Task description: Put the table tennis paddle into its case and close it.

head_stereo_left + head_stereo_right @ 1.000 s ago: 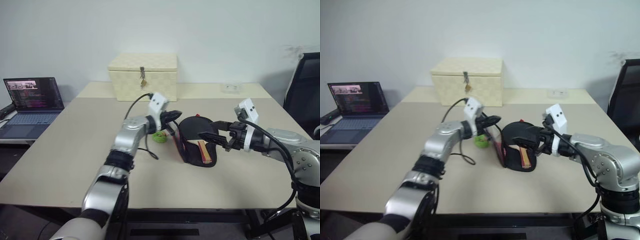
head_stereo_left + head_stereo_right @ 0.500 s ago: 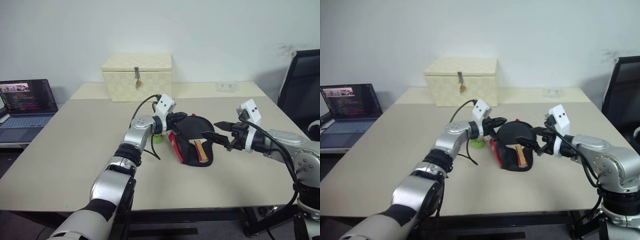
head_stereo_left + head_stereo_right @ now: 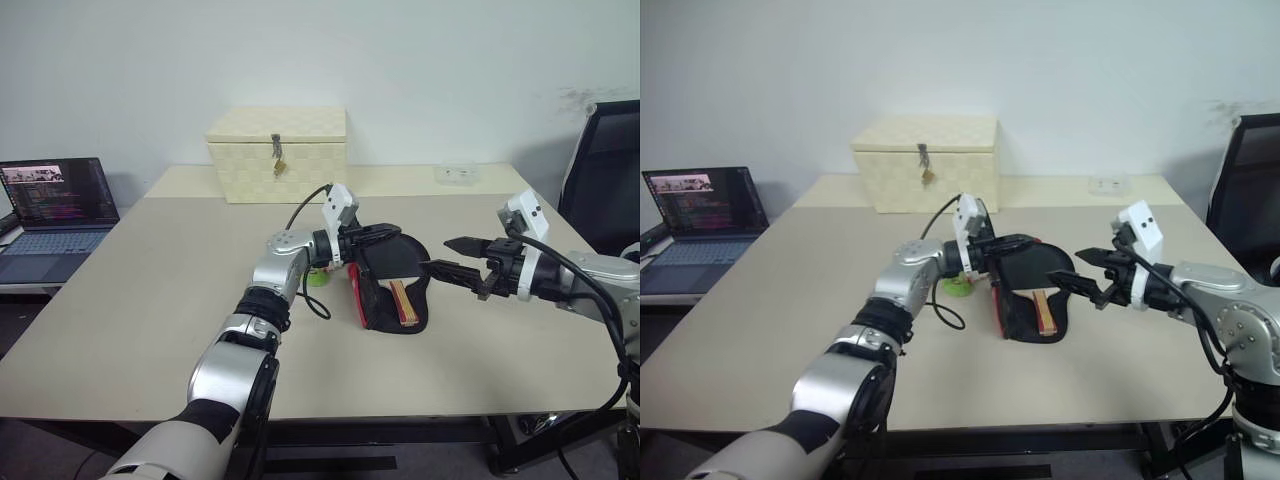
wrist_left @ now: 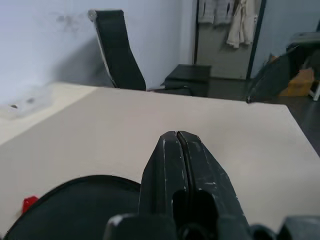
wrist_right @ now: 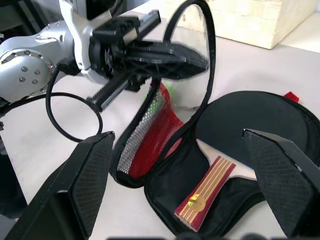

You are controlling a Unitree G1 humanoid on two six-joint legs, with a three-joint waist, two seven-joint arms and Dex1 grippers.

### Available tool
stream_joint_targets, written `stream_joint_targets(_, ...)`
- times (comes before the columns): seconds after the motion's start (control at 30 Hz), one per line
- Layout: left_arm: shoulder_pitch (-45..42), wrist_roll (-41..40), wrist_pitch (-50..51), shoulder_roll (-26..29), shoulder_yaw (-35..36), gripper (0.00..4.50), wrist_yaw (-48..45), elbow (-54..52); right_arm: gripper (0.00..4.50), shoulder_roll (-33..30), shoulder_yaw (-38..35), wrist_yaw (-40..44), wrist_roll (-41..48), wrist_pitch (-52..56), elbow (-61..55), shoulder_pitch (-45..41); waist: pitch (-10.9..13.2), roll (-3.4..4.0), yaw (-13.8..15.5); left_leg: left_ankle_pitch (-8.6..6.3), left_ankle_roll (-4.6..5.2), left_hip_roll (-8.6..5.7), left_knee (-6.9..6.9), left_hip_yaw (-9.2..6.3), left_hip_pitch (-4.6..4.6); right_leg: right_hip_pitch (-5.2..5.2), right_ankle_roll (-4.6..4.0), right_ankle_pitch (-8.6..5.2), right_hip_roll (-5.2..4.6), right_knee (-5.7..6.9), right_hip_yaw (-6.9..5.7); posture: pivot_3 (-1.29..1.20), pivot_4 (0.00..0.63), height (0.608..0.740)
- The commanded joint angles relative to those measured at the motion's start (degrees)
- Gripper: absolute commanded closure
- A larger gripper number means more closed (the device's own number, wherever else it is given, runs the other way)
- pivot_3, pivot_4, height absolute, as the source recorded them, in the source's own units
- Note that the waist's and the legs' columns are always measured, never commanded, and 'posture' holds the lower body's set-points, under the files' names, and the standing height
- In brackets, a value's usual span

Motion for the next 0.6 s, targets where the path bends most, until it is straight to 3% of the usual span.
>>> stream_joint_targets(0.03, -3.9, -1.3, -4.6, -1.4, 2.4, 4.46, 1.6, 1.4, 0.0, -1.5, -2.2, 0.1, 0.5, -1.7, -0.6, -0.8, 0.0, 0.0, 0.1, 0.0, 0.0, 0.0, 0.01, 0.0, 0.0, 0.0, 0.0, 0.0, 0.0, 0.0, 0.0, 0.0, 0.15, 0.74)
stream_joint_targets(0.3, -4.2, -3.4, -7.0, -2.7, 5.0, 4.46, 0.1, 0.5, 0.0, -3.1, -2.1, 0.1, 0.6, -2.4, 0.1, -1.7, 0.0, -0.01, 0.1, 0.0, 0.01, -0.09, -0.01, 0.01, -0.02, 0.0, 0.05, -0.02, -0.06, -0.02, 0.02, 0.0, 0.15, 0.74)
stream_joint_targets(0.6, 16.8, -8.9, 16.7, 13.9, 3.0, 4.46, -7.9, -32.1, 0.0, -1.9, -2.7, 0.1, 5.9, -0.6, -2.9, 0.9, 0.0, 0.03, -1.2, 0.02, -0.01, 0.42, -0.02, -0.04, 0.07, 0.0, 0.02, -0.01, 0.02, 0.11, 0.08, 0.0, 0.15, 0.74)
